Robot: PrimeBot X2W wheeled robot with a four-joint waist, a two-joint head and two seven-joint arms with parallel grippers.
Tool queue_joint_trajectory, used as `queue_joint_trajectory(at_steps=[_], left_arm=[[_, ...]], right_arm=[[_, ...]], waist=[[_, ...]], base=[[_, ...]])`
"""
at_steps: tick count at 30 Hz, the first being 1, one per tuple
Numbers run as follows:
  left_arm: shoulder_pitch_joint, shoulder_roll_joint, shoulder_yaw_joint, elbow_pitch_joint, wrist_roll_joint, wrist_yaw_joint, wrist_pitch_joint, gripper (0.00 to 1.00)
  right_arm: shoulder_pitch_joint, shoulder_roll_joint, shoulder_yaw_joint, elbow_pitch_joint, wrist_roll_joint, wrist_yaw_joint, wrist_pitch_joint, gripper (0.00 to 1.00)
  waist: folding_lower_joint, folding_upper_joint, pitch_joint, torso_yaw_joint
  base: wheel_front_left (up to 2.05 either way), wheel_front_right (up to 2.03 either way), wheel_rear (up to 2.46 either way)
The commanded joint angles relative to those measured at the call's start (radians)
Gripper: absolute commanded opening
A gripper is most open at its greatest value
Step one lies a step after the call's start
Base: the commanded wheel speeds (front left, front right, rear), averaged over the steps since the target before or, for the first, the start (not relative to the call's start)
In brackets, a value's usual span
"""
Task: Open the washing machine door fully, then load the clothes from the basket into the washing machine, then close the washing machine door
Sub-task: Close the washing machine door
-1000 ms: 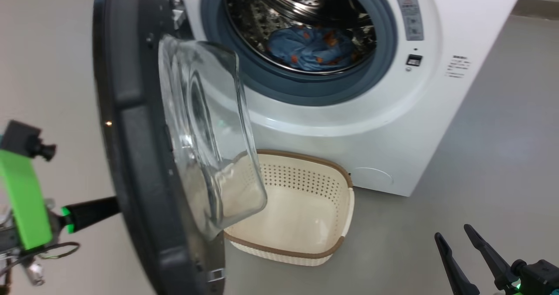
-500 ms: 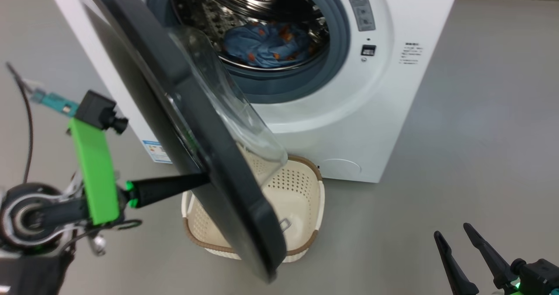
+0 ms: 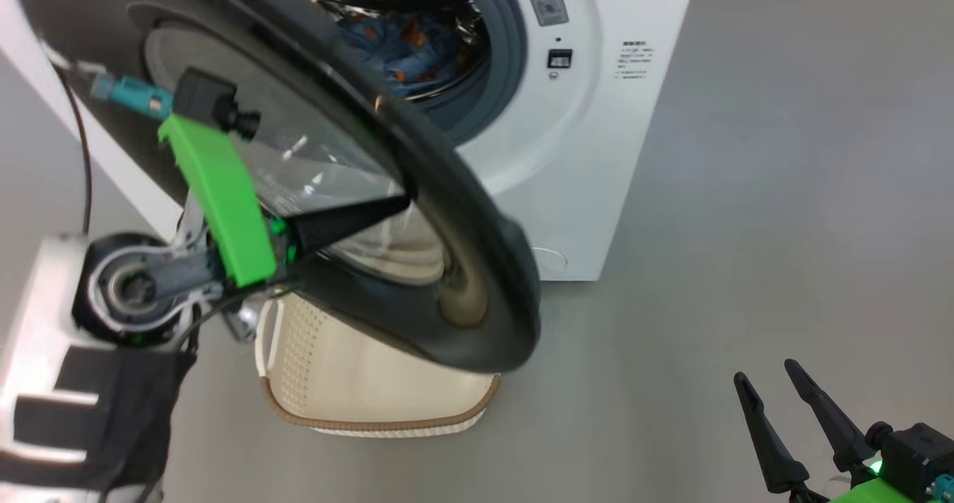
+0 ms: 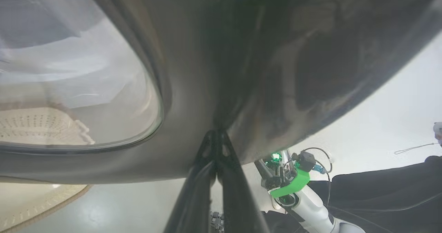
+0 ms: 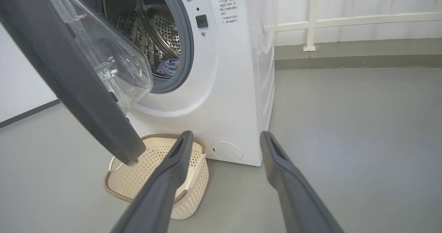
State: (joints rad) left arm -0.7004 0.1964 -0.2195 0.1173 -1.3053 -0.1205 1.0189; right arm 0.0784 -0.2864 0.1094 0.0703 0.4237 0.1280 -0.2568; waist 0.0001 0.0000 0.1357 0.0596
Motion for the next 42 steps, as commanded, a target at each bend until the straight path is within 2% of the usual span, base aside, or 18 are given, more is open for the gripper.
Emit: queue_joint_trajectory(at_steps=[1, 9, 24, 26, 28, 31, 32, 33, 34, 35, 42], left_arm=[[-0.066, 0.020, 0.033, -0.015, 0.014, -0.010, -0.024, 0.00], [-0.112, 0.017, 0.018, 0.054, 0.016, -0.010, -0.125, 0.00], [0.046, 0.115, 0.025, -0.005, -0.032, -0.010, -0.214, 0.02], [0.081, 0.128, 0.034, -0.014, -0.033, -0.010, -0.239, 0.15], [0.115, 0.141, 0.040, -0.022, -0.030, -0.010, -0.266, 0.34], [0.165, 0.161, 0.037, -0.026, -0.008, -0.010, -0.315, 0.52], [0.182, 0.166, 0.037, -0.026, -0.001, -0.010, -0.335, 0.64], [0.197, 0.174, 0.032, -0.027, 0.008, -0.010, -0.352, 0.80], [0.215, 0.179, 0.028, -0.028, 0.014, -0.010, -0.370, 0.91], [0.232, 0.183, 0.027, -0.025, 0.015, -0.010, -0.391, 0.98], [0.349, 0.235, 0.004, 0.008, 0.062, -0.010, -0.552, 1.00]], right_arm=[[-0.028, -0.014, 0.013, -0.020, -0.003, 0.003, -0.005, 1.00], [-0.043, -0.005, 0.013, -0.016, -0.004, 0.003, -0.005, 1.00], [-0.020, -0.013, 0.003, -0.016, -0.005, 0.003, -0.005, 1.00], [-0.016, -0.015, 0.003, -0.018, -0.006, 0.003, -0.005, 1.00], [-0.013, -0.018, 0.001, -0.019, -0.006, 0.003, -0.005, 1.00], [-0.009, -0.022, -0.003, -0.019, -0.006, 0.003, -0.005, 1.00], [-0.006, -0.023, -0.006, -0.020, -0.005, 0.003, -0.005, 1.00], [-0.003, -0.024, -0.008, -0.020, -0.005, 0.003, -0.005, 1.00], [0.001, -0.025, -0.011, -0.021, -0.005, 0.003, -0.005, 1.00], [0.005, -0.027, -0.013, -0.021, -0.005, 0.003, -0.005, 1.00], [0.027, -0.034, -0.022, -0.022, -0.007, 0.003, -0.005, 1.00]], waist=[[-0.0001, 0.0000, 0.011, -0.014], [-0.0001, 0.0000, 0.013, -0.020], [-0.0001, 0.0000, -0.017, 0.033], [-0.0001, 0.0000, -0.020, 0.041], [-0.0001, 0.0000, -0.021, 0.048], [-0.0001, 0.0000, -0.026, 0.059], [-0.0001, 0.0000, -0.028, 0.062], [-0.0001, 0.0000, -0.030, 0.065], [-0.0001, 0.0000, -0.032, 0.068], [-0.0001, 0.0000, -0.035, 0.071], [-0.0001, 0.0000, -0.049, 0.074]], base=[[0.00, 0.00, 0.00], [0.00, 0.00, 0.00], [0.00, 0.00, 0.00], [0.00, 0.00, 0.00], [0.00, 0.00, 0.00], [0.00, 0.00, 0.00], [0.00, 0.00, 0.00], [0.00, 0.00, 0.00], [0.00, 0.00, 0.00], [0.00, 0.00, 0.00], [0.00, 0.00, 0.00]])
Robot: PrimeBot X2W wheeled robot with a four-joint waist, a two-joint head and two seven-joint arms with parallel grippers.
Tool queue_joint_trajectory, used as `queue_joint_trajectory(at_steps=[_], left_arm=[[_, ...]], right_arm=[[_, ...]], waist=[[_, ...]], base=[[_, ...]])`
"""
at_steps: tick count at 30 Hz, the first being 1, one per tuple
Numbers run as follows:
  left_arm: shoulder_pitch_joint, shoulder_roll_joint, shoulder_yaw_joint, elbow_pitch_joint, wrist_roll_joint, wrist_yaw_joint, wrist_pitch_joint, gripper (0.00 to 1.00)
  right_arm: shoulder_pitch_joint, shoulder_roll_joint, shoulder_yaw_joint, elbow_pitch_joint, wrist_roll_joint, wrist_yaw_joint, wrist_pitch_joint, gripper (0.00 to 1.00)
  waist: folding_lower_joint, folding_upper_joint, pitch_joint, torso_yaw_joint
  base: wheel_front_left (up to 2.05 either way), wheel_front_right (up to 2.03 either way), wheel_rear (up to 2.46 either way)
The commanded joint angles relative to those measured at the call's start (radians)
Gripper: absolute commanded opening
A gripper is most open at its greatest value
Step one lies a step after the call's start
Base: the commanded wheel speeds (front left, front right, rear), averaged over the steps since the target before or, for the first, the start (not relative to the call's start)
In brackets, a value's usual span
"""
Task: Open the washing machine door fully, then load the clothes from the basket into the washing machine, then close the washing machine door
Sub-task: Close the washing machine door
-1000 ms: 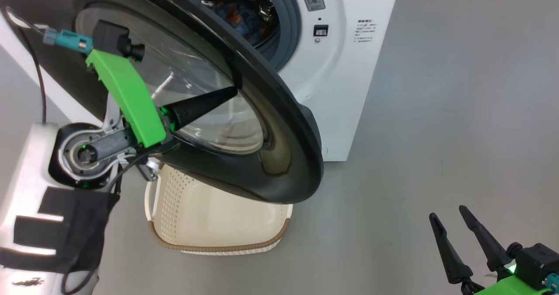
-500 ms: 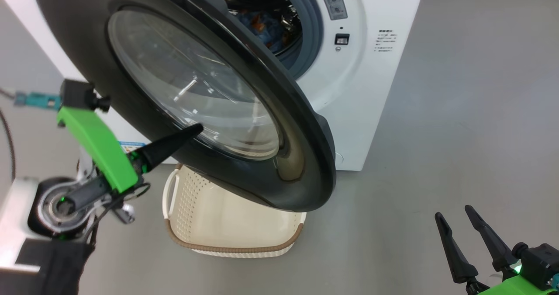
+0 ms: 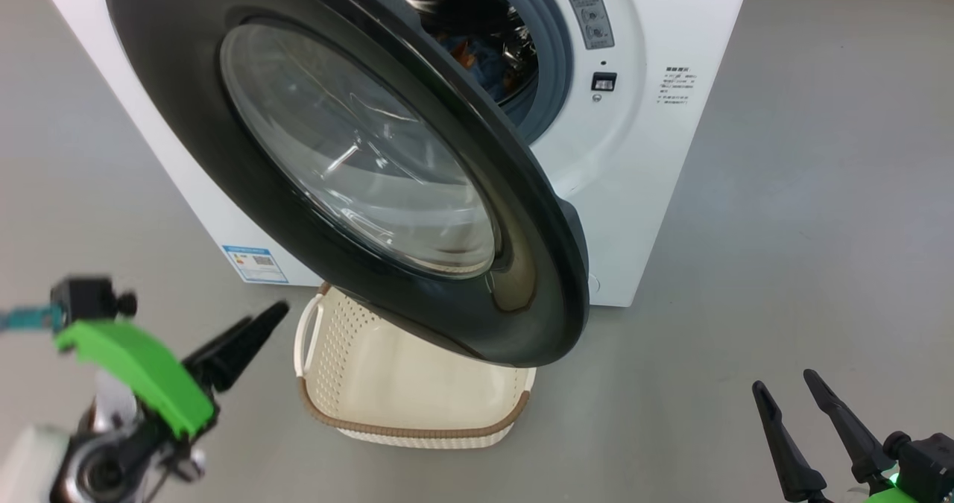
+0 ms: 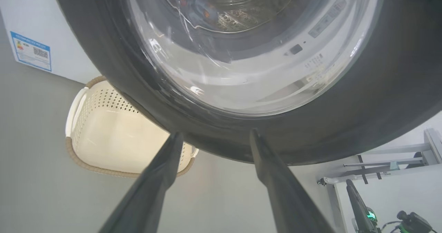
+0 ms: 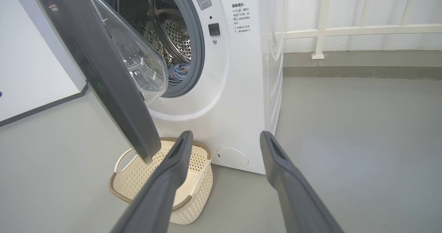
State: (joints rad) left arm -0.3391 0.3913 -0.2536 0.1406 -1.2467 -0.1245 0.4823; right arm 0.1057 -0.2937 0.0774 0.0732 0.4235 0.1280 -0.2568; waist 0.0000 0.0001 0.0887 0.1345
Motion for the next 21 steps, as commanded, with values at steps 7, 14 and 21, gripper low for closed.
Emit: queue_joint_trajectory(at_steps=[7, 14, 21], left_arm=[[0.097, 0.073, 0.003, 0.018, 0.009, -0.006, -0.199, 1.00], [0.166, 0.100, -0.053, 0.065, 0.039, -0.006, -0.415, 1.00], [0.203, 0.124, -0.105, 0.135, 0.065, -0.006, -0.638, 1.00]], right_arm=[[0.018, -0.024, 0.002, -0.027, -0.009, 0.003, -0.005, 1.00], [0.032, -0.028, -0.013, -0.027, -0.008, 0.003, -0.005, 1.00], [0.031, -0.030, -0.019, -0.021, -0.005, 0.003, -0.005, 1.00]], waist=[[0.0000, -0.0001, -0.005, -0.011], [0.0000, -0.0001, -0.001, -0.027], [0.0000, -0.0001, -0.008, -0.057]], base=[[0.00, 0.00, 0.00], [0.00, 0.00, 0.00], [0.00, 0.00, 0.00]])
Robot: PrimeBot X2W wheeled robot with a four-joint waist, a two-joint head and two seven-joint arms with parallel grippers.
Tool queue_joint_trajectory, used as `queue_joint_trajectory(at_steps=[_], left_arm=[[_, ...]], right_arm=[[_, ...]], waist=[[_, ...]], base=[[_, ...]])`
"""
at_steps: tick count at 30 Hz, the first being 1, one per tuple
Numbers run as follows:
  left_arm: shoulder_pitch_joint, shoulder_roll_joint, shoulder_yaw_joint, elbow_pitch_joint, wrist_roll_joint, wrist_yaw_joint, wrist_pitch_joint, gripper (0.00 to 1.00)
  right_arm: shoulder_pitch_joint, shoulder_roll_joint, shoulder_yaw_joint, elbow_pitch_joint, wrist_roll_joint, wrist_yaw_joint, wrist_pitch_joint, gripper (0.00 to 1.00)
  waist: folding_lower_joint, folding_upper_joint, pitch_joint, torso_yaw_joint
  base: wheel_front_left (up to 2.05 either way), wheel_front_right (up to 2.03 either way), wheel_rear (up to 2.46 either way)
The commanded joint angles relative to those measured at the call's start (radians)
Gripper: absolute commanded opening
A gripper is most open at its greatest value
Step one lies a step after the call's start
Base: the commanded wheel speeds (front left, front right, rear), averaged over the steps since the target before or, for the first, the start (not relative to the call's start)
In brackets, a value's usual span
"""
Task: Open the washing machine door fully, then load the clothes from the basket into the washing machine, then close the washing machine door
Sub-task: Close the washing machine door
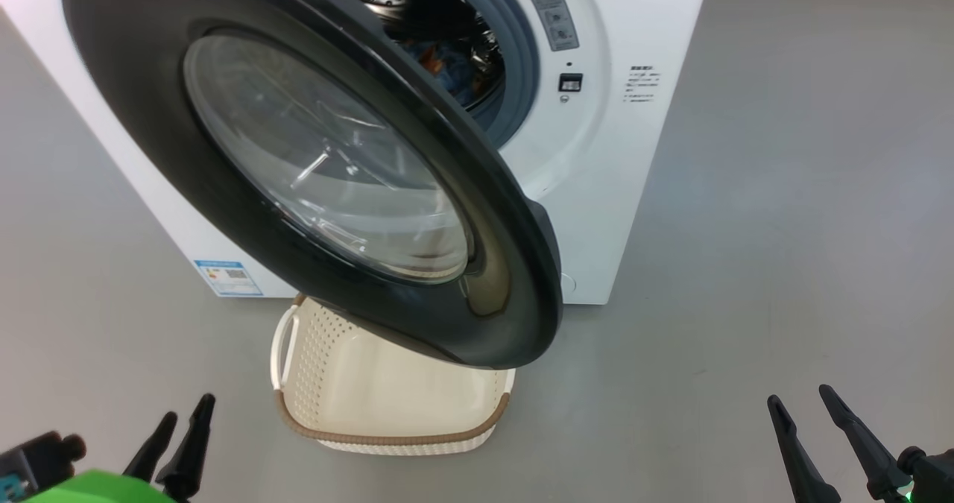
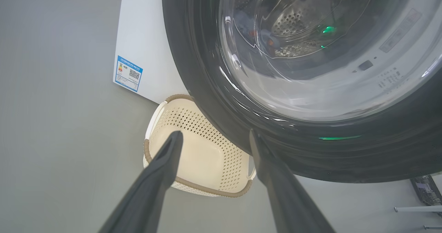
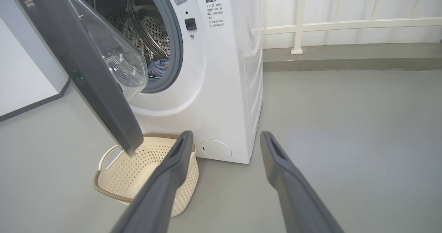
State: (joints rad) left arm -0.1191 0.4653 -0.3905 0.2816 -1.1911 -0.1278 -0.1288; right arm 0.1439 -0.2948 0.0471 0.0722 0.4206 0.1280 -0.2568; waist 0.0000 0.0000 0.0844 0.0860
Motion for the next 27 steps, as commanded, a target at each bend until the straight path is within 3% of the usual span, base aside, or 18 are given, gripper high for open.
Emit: queue_joint_trajectory(at_steps=[1, 6, 9, 17, 21, 27], left_arm=[[-0.013, 0.052, 0.023, 0.003, 0.012, -0.003, -0.051, 1.00], [-0.006, 0.059, 0.002, 0.043, 0.051, -0.003, -0.116, 1.00], [-0.007, 0.053, 0.000, 0.065, 0.129, -0.003, -0.131, 1.00], [0.052, -0.095, 0.245, -0.017, 0.414, -0.003, -0.133, 1.00], [0.108, -0.182, 0.331, -0.079, 0.596, -0.003, -0.133, 1.00], [0.153, -0.267, 0.413, -0.137, 0.753, -0.003, -0.133, 1.00]], right_arm=[[-0.008, -0.028, 0.010, -0.020, -0.002, 0.003, -0.005, 1.00], [-0.008, -0.030, 0.009, -0.018, 0.000, 0.003, -0.005, 1.00], [-0.010, -0.032, 0.005, -0.018, 0.001, 0.003, -0.005, 1.00], [-0.014, -0.033, -0.018, -0.025, 0.003, 0.003, -0.005, 1.00], [-0.016, -0.033, -0.034, -0.030, 0.007, 0.003, -0.005, 1.00], [-0.014, -0.033, -0.037, -0.033, 0.007, 0.003, -0.005, 1.00]], waist=[[0.0000, 0.0000, -0.006, -0.013], [0.0000, 0.0000, -0.010, -0.029], [0.0000, 0.0000, -0.011, -0.038], [0.0000, 0.0000, -0.008, -0.053], [0.0000, 0.0000, -0.008, -0.058], [0.0000, 0.0000, -0.012, -0.060]], base=[[0.00, 0.00, 0.00], [0.00, 0.00, 0.00], [0.00, 0.00, 0.00], [0.00, 0.00, 0.00], [0.00, 0.00, 0.00], [0.00, 0.00, 0.00]])
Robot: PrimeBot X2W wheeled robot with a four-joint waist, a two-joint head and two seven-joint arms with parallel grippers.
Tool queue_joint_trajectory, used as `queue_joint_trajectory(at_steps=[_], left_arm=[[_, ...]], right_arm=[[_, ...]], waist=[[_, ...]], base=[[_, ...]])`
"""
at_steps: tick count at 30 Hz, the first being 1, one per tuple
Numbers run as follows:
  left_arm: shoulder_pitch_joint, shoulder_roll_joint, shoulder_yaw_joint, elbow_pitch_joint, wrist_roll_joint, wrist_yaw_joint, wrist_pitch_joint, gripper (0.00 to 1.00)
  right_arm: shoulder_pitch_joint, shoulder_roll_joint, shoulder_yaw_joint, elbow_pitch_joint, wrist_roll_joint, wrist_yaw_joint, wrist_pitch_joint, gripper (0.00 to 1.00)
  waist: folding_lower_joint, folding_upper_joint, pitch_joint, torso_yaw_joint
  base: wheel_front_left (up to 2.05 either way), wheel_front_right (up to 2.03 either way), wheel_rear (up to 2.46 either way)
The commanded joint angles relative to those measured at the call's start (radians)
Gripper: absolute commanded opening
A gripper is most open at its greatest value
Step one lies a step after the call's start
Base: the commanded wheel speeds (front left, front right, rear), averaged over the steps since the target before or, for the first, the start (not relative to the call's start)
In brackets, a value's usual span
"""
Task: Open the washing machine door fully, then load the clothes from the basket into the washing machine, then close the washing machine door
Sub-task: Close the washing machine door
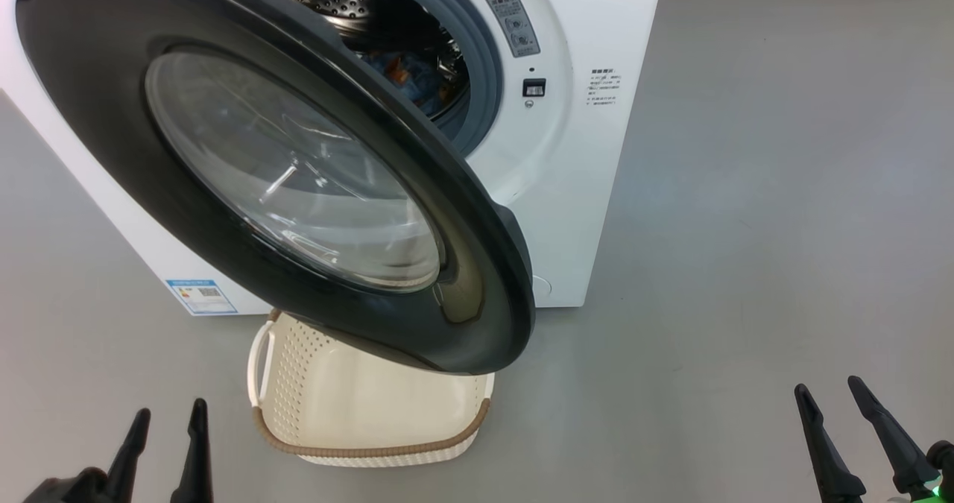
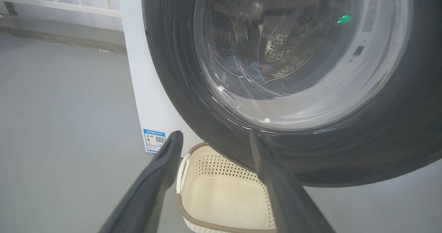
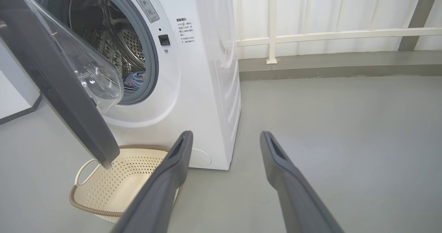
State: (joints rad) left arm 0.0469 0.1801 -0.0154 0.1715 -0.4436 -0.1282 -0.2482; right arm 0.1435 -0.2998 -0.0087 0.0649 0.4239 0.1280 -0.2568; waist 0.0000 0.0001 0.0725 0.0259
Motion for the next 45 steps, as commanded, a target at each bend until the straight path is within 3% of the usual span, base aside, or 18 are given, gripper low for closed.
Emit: queue_joint_trajectory(at_steps=[1, 6, 18, 20, 21, 22, 23, 24, 25, 35, 45], left_arm=[[-0.008, 0.008, 0.048, -0.033, 0.027, -0.002, -0.013, 1.00], [0.010, -0.034, 0.069, -0.022, 0.082, -0.002, -0.013, 1.00], [0.002, -0.051, 0.067, -0.003, 0.110, -0.002, -0.013, 1.00], [0.001, -0.051, 0.071, -0.007, 0.111, -0.002, -0.014, 1.00], [0.000, -0.052, 0.071, -0.008, 0.111, -0.002, -0.014, 1.00], [0.000, -0.053, 0.070, -0.009, 0.111, -0.002, -0.014, 1.00], [0.000, -0.053, 0.070, -0.009, 0.111, -0.002, -0.014, 1.00], [0.000, -0.053, 0.069, -0.009, 0.112, -0.002, -0.014, 1.00], [-0.001, -0.055, 0.065, -0.010, 0.113, -0.002, -0.014, 1.00], [-0.014, -0.066, 0.066, -0.015, 0.127, -0.002, -0.014, 1.00], [-0.021, -0.076, 0.049, -0.035, 0.133, -0.002, -0.014, 1.00]], right_arm=[[-0.012, -0.027, 0.019, -0.025, 0.003, 0.003, -0.005, 1.00], [-0.005, -0.020, 0.023, -0.023, 0.001, 0.003, -0.005, 1.00], [-0.009, -0.016, 0.035, -0.017, 0.005, 0.003, -0.005, 1.00], [-0.010, -0.016, 0.036, -0.018, 0.007, 0.003, -0.005, 0.73], [-0.011, -0.015, 0.037, -0.018, 0.009, 0.003, -0.005, 0.50], [-0.013, -0.015, 0.038, -0.018, 0.010, 0.003, -0.005, 0.42], [-0.013, -0.015, 0.038, -0.018, 0.010, 0.003, -0.005, 0.42], [-0.015, -0.014, 0.041, -0.017, 0.011, 0.003, -0.005, 0.15], [-0.023, -0.013, 0.050, -0.017, 0.018, 0.003, -0.005, 0.00], [-0.141, 0.011, 0.075, -0.059, 0.058, 0.003, -0.005, 0.00], [-0.361, 0.040, 0.172, -0.229, 0.087, 0.003, -0.005, 0.00]], waist=[[0.0000, -0.0001, -0.002, 0.001], [0.0000, -0.0001, -0.004, 0.005], [0.0000, -0.0001, -0.004, 0.011], [0.0000, -0.0001, -0.005, 0.012], [0.0000, -0.0001, -0.005, 0.013], [0.0000, -0.0001, -0.006, 0.014], [0.0000, -0.0001, -0.006, 0.014], [0.0000, -0.0001, -0.006, 0.015], [0.0000, -0.0001, -0.006, 0.017], [0.0000, -0.0001, -0.003, 0.029], [0.0000, -0.0001, -0.015, 0.066]], base=[[0.00, 0.00, 0.00], [0.00, 0.00, 0.00], [0.00, 0.00, 0.00], [0.00, 0.00, 0.00], [0.00, 0.00, 0.00], [0.00, 0.00, 0.00], [0.00, 0.00, 0.00], [0.00, 0.00, 0.00], [0.00, 0.00, 0.00], [0.00, 0.00, 0.00], [0.00, 0.00, 0.00]])
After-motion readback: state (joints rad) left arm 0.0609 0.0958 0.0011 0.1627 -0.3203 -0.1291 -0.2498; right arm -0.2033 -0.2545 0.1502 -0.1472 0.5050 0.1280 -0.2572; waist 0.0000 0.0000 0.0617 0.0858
